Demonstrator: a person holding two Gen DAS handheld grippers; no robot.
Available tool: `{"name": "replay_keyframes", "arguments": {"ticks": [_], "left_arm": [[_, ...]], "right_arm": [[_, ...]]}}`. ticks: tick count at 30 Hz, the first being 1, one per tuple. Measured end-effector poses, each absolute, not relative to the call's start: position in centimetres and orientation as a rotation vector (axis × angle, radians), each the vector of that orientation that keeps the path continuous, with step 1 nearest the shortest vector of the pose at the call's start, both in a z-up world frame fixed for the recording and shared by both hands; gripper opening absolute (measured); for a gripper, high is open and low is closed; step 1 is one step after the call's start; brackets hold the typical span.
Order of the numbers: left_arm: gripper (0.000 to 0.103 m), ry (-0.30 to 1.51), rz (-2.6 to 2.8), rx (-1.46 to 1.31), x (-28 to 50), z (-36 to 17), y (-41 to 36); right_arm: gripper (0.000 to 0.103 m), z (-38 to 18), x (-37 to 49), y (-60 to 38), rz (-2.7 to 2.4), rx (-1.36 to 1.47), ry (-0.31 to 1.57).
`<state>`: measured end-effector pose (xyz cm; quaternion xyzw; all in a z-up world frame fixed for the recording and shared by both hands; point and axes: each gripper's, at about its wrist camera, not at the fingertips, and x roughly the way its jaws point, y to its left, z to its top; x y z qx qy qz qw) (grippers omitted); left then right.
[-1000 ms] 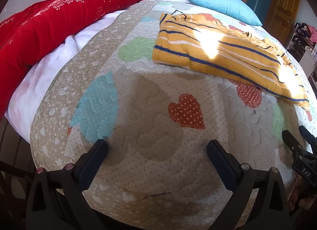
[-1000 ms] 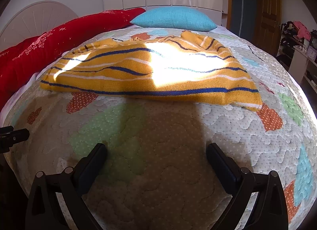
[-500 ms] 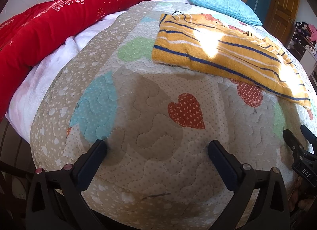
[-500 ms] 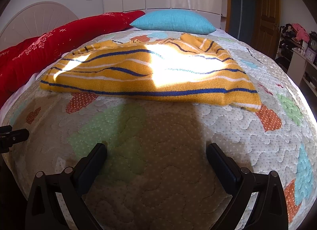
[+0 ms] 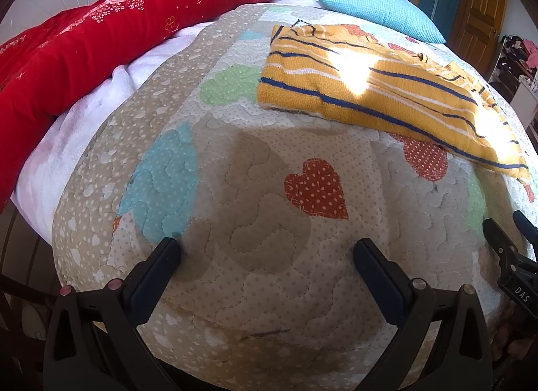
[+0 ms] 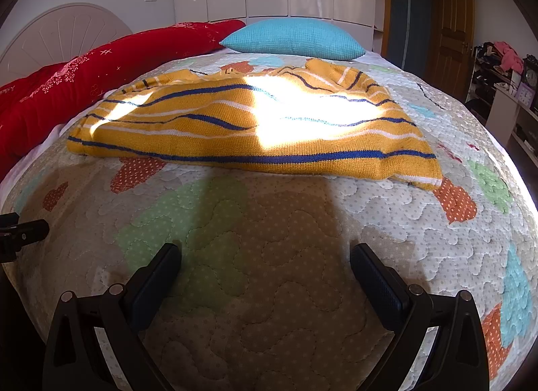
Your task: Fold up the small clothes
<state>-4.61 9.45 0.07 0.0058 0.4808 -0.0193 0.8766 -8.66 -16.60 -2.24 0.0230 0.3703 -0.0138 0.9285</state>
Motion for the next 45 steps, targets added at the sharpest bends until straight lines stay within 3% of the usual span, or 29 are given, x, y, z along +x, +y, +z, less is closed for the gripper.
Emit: {"name": "replay_keyframes", "arguments": {"ticks": [11, 17, 21, 25, 34, 35, 37, 45], "left_arm": [[0.103, 1.002, -0.047, -0.002, -4.6, 0.2, 9.4], [0.103, 0.994, -0.15, -0.187, -3.1, 1.9, 11.6], [0.101, 0.953, -0.214, -0.271, -0.1, 3.3, 12.2], [0.087, 0.933, -0.245, -0.303, 4.6, 3.3, 12.1], [0.086, 1.023, -0.294, -0.346, 14.2, -0.2, 10.8], [0.081, 1.02, -0.287, -0.335, 14.5, -0.2, 10.6], [0.016, 1.045, -0.343, -0.322, 14.9, 0.4, 9.7], [0.012, 0.972, -0.379, -0.204, 15.7, 8.8, 2.8]], "right_arm": [[0.103, -2.3, -8.6, -16.4, -0.036, 0.041, 0.754], [0.103, -2.3, -8.6, -16.5, -0.033, 0.039, 0.745], [0.103, -2.5, -8.8, -16.5, -0.031, 0.04, 0.729], [0.103, -2.5, -9.0, -16.6, -0.024, 0.036, 0.719], [0.103, -2.7, -9.2, -16.5, -0.014, 0.035, 0.7], [0.103, -2.7, -9.2, -16.5, -0.012, 0.036, 0.699], [0.103, -2.7, -9.2, -16.6, -0.008, 0.039, 0.694], [0.099, -1.2, -10.4, -18.1, 0.1, 0.201, 0.693]]}}
